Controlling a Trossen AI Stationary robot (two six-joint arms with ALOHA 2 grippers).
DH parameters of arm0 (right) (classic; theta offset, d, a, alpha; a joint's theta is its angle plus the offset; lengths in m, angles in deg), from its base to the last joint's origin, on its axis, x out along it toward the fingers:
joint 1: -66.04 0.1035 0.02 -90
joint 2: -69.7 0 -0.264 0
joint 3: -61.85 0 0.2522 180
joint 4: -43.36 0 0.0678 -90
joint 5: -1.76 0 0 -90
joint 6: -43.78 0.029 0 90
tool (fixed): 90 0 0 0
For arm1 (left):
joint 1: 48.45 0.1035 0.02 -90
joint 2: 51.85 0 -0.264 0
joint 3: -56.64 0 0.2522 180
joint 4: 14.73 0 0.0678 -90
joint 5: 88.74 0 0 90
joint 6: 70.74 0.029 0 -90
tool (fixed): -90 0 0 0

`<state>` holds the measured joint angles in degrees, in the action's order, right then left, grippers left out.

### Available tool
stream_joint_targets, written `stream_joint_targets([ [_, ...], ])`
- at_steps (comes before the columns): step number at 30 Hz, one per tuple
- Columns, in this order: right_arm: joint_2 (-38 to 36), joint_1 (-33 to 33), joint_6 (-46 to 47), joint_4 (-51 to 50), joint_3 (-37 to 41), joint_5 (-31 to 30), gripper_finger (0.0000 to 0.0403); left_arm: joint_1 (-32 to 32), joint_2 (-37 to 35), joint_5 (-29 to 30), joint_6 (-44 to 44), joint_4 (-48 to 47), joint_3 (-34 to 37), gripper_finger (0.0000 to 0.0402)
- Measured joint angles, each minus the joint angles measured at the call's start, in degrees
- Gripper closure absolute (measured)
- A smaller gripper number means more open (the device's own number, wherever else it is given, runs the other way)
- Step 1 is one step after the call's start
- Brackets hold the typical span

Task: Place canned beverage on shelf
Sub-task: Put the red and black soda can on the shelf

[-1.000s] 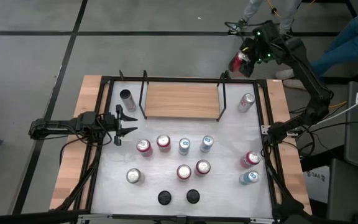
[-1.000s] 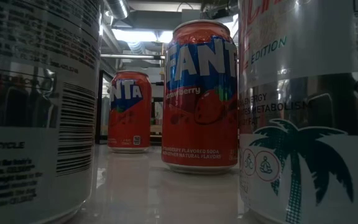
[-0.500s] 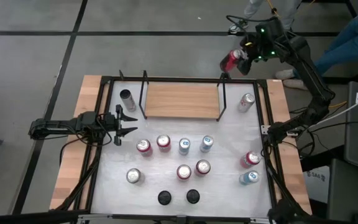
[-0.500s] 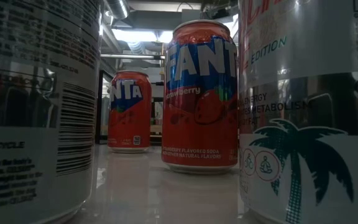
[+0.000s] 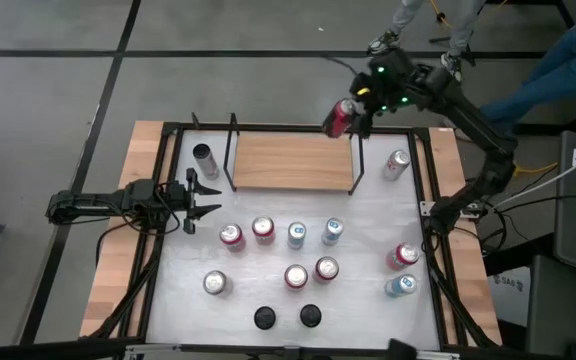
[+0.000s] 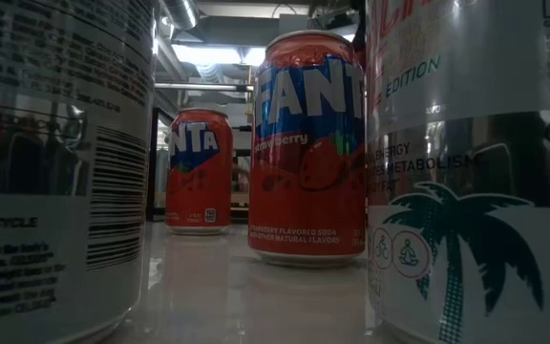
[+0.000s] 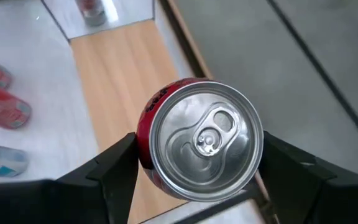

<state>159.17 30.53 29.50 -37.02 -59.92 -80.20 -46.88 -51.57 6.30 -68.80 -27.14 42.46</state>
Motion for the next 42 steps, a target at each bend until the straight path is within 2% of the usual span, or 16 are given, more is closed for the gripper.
stream_joint_targets([
  [4,2.1,3.1,2.4,-0.4,0.0,-0.6,0.0127,0.0,0.0,0.0,0.0,0.0,0.0,0.0227],
  [8,3.9,5.4,4.9,-0.5,0.0,-5.3,0.0127,0.0,0.0,0.0,0.0,0.0,0.0,0.0227],
  [17,9.4,5.5,10.3,-0.9,0.0,-12.9,0.0127,0.0,0.0,0.0,0.0,0.0,0.0,0.0227],
  [29,16.2,5.5,12.9,-0.7,0.1,-13.6,0.0127,0.0,0.0,0.0,0.0,0.0,0.0,0.0227],
  [37,18.7,5.2,12.5,-0.6,0.1,-17.1,0.0127,0.0,0.0,0.0,0.0,0.0,0.0,0.0227],
  [42,18.8,3.7,11.9,-0.9,0.1,-17.0,0.0127,0.0,0.0,0.0,0.0,0.0,0.0,0.0227],
])
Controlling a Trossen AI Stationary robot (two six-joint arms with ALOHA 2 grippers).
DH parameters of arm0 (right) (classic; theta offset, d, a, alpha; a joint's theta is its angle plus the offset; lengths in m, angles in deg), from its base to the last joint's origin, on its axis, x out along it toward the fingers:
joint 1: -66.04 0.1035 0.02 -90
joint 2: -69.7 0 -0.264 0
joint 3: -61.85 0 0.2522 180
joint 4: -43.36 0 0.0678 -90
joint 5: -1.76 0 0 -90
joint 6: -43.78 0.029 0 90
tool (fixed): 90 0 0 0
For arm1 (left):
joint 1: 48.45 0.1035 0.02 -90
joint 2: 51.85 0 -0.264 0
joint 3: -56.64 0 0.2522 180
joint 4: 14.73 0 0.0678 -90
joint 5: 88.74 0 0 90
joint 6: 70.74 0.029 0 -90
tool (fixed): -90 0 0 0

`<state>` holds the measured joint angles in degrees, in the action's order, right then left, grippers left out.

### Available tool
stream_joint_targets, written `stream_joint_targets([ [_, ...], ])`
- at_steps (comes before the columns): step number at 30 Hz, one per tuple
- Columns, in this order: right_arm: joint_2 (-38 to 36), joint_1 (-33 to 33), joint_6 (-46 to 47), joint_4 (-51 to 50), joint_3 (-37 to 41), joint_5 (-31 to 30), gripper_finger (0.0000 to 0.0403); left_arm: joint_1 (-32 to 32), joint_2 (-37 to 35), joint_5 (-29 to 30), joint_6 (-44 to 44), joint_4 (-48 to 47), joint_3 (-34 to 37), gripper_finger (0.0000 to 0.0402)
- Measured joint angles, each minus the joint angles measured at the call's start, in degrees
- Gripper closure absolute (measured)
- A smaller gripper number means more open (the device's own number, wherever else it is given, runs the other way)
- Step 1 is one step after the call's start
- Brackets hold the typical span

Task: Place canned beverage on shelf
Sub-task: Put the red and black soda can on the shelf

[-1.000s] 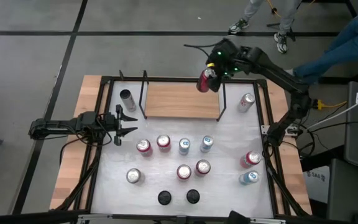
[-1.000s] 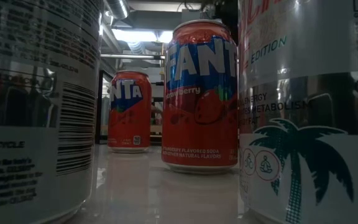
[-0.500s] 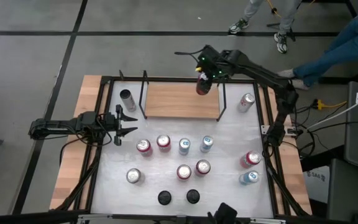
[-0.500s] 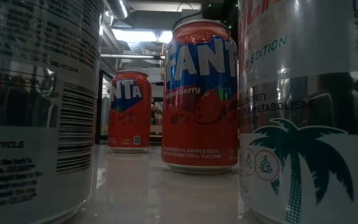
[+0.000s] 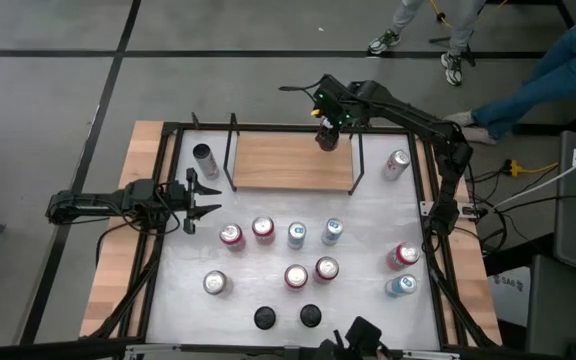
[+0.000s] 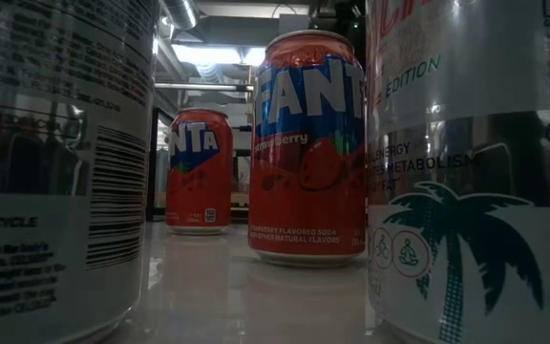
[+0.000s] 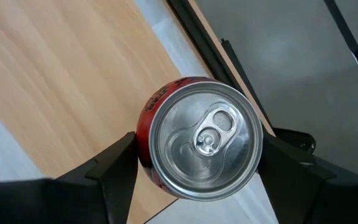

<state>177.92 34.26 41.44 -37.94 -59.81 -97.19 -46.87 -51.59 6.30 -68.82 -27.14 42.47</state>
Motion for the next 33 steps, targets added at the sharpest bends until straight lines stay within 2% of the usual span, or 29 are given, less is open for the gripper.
stream_joint_targets([
  [11,0.0,-3.5,-2.7,0.0,0.3,1.6,0.0127,0.0,0.0,0.0,-0.4,0.0,0.0,0.0227],
  [22,0.0,-3.9,-5.6,4.5,6.8,1.4,0.0127,0.0,0.0,0.0,-0.5,0.0,0.0,0.0227],
  [33,-0.3,-4.6,-6.0,8.0,9.2,1.6,0.0127,0.0,0.0,0.0,-0.3,0.0,0.0,0.0227],
])
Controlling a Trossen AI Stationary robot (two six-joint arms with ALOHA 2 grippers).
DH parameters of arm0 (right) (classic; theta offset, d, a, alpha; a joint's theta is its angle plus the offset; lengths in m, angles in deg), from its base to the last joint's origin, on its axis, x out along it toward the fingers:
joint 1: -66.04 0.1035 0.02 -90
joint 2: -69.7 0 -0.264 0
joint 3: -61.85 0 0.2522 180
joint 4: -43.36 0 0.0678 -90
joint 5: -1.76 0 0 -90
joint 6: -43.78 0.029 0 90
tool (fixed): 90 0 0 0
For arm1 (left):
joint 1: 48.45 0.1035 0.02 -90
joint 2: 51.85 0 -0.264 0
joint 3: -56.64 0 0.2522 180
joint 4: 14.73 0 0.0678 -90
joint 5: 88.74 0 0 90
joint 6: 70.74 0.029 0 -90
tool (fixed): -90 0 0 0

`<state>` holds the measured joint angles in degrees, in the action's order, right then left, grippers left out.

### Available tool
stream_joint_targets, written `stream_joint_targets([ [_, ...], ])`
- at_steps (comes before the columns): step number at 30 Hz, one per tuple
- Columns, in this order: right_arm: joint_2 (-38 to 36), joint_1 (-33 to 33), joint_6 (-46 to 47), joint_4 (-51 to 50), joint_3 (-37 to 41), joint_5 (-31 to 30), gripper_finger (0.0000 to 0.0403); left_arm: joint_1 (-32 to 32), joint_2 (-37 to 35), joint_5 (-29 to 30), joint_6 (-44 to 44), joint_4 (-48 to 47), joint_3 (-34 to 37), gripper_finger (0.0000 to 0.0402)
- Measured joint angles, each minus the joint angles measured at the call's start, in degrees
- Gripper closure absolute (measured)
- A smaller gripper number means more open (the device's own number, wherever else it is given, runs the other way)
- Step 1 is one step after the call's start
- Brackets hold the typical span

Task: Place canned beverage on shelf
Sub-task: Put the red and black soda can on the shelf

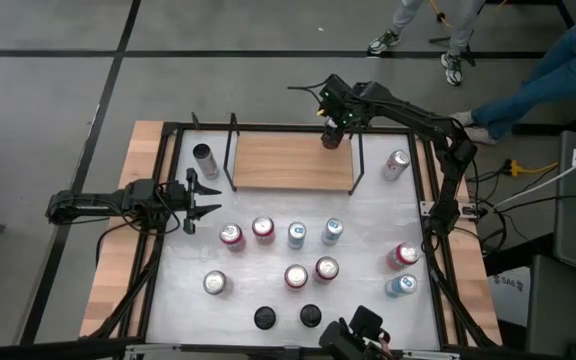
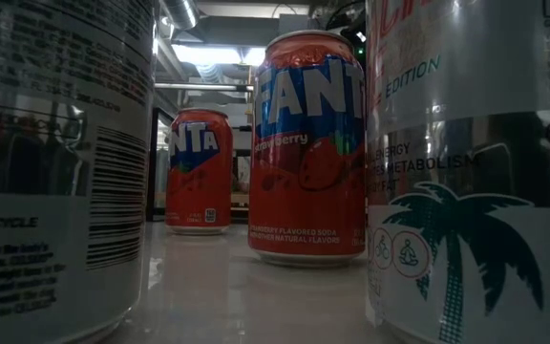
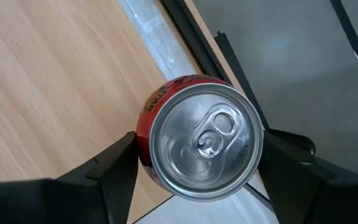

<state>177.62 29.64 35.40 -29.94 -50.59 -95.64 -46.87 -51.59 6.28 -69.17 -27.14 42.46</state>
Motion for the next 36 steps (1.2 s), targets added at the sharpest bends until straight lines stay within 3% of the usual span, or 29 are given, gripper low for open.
stream_joint_targets([
  [36,0.2,0.0,0.5,-2.6,0.0,2.3,0.0127,0.0,0.0,0.0,-0.1,0.0,0.0,0.0227],
])
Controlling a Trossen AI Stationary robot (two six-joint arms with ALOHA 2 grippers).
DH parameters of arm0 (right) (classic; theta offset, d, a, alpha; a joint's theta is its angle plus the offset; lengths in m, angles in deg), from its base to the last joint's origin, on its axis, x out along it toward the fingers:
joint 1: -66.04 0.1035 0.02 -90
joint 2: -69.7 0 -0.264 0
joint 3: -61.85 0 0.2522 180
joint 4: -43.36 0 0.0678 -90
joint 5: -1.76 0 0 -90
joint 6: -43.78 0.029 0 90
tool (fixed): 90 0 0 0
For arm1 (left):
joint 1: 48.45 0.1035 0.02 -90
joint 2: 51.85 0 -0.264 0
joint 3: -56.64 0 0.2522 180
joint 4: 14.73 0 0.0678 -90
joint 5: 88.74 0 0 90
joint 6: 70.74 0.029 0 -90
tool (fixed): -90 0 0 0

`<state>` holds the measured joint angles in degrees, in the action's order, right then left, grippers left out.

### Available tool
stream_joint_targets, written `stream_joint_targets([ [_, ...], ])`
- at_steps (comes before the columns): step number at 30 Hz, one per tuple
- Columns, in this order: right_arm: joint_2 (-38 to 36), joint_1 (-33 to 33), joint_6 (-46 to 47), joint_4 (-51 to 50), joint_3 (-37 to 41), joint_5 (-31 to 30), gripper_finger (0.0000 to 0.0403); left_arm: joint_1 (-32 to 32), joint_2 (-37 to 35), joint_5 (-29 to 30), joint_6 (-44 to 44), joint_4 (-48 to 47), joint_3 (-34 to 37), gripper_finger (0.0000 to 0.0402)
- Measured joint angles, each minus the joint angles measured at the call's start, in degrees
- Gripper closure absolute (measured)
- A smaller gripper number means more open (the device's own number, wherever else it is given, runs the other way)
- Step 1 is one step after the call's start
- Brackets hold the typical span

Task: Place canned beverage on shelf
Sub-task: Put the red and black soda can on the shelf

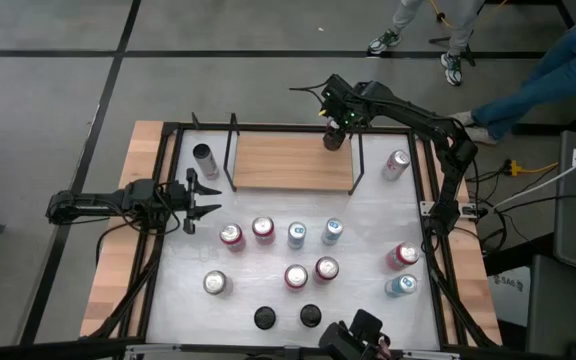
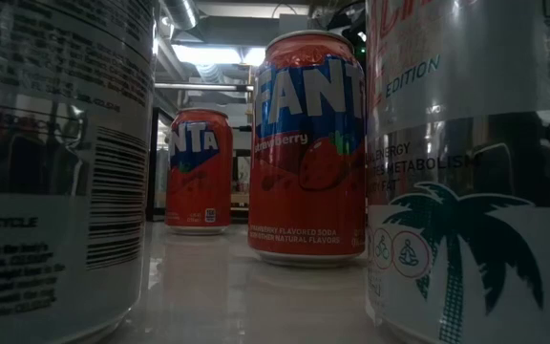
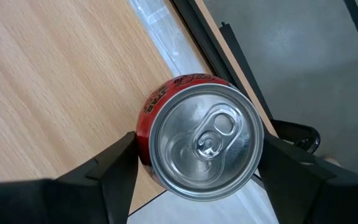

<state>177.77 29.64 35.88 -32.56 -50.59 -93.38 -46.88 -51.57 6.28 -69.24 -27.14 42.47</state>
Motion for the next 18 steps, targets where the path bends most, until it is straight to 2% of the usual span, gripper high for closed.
stream_joint_targets([
  [5,0.0,0.0,0.0,0.0,0.0,0.1,0.0118,0.0,0.0,0.0,0.0,0.0,0.0,0.0227],
  [13,0.9,0.0,0.2,-1.5,0.6,1.2,0.0042,0.0,0.0,0.0,0.0,0.0,0.0,0.0227],
  [18,0.3,0.0,0.2,-1.7,0.3,0.8,0.0022,0.0,0.0,0.0,0.0,0.0,0.0,0.0227],
])
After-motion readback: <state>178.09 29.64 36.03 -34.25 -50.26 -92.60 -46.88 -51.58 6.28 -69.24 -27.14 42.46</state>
